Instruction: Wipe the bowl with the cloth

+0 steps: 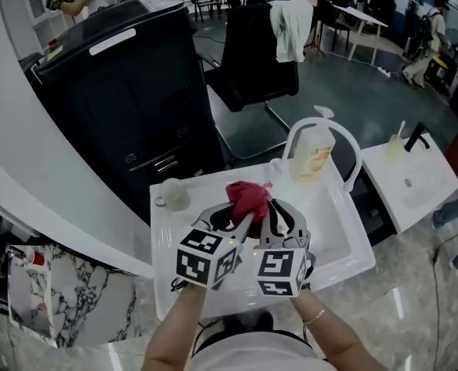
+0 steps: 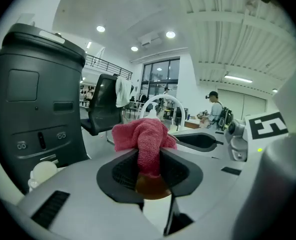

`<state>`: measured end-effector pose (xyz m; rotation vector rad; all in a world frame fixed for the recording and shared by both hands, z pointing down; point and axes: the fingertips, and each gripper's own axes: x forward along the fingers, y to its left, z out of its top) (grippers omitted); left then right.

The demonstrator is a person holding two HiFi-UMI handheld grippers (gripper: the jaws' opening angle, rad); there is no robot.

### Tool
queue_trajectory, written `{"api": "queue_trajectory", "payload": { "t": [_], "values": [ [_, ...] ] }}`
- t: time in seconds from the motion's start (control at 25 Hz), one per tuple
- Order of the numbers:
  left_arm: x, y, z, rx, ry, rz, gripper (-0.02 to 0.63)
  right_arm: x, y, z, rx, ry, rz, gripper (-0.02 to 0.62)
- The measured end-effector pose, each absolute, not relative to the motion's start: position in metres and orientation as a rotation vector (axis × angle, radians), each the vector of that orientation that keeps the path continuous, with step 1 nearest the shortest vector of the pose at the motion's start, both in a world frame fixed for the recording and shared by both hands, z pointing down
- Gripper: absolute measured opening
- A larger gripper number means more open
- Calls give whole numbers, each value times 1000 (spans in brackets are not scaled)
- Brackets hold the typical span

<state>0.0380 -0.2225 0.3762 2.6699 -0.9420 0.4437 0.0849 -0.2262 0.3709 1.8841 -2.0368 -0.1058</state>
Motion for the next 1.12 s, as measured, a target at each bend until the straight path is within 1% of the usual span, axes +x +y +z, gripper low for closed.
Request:
{"api": "queue_trajectory", "payload": {
  "t": [0.24, 0.6, 0.72, 0.88, 0.96, 1.12],
  "values": [
    [19, -229, 391, 2552, -1064, 484, 120, 87, -228, 375, 1888, -1984, -178, 26],
    [-25, -222, 403, 2463, -1180, 484, 120, 91, -238, 385, 1893, -1999, -117, 21],
    [-23, -205, 388, 2511, -1028, 401, 120, 86, -240, 388, 1875, -2016, -107, 15],
    [2, -176, 361, 2577, -572, 260, 120, 81, -241, 389, 1860, -2038, -99, 15],
    [9, -173, 360, 2568, -439, 265, 120, 77, -240, 388, 1858, -2064, -96, 15],
    [10, -191, 380, 2527, -398, 378, 120, 69, -237, 382, 1862, -2136, -84, 14]
  ]
}}
